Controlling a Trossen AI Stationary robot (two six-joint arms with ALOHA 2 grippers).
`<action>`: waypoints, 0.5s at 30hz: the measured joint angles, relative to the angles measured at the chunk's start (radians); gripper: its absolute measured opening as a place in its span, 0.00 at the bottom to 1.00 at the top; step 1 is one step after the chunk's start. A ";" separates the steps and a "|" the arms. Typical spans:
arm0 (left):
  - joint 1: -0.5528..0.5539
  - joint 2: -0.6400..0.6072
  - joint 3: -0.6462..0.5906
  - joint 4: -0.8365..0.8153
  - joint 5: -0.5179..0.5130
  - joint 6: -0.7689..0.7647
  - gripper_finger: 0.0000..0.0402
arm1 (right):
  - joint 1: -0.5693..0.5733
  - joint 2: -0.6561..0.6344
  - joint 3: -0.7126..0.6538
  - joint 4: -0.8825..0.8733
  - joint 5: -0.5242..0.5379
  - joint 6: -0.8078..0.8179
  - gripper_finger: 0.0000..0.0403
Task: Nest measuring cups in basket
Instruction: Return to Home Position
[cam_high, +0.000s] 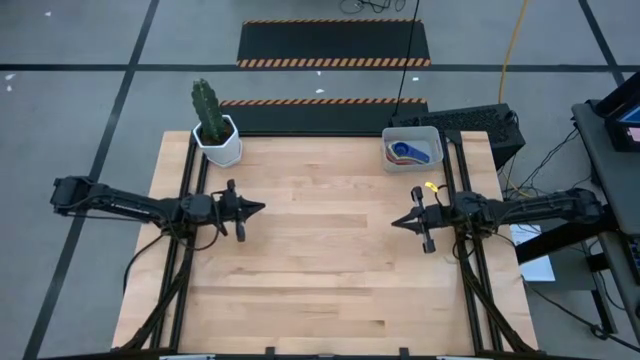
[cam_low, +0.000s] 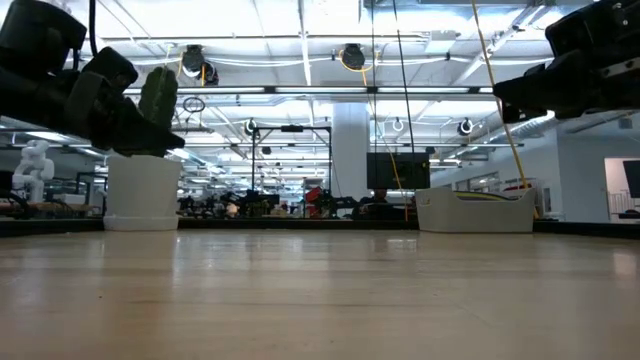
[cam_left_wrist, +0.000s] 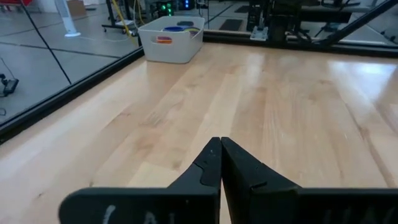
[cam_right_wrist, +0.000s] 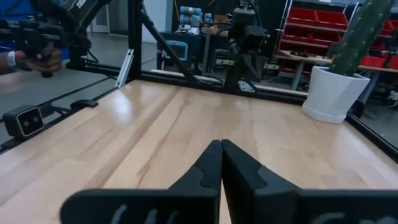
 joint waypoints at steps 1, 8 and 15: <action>0.000 -0.005 0.000 -0.003 0.000 0.005 0.01 | 0.000 0.000 0.000 0.000 0.002 0.000 0.00; 0.000 -0.049 0.000 -0.033 0.005 0.080 0.01 | 0.000 0.000 -0.001 0.000 0.002 -0.001 0.00; 0.000 -0.178 0.000 -0.165 0.027 0.094 0.02 | 0.001 0.000 -0.001 0.000 0.002 -0.001 0.00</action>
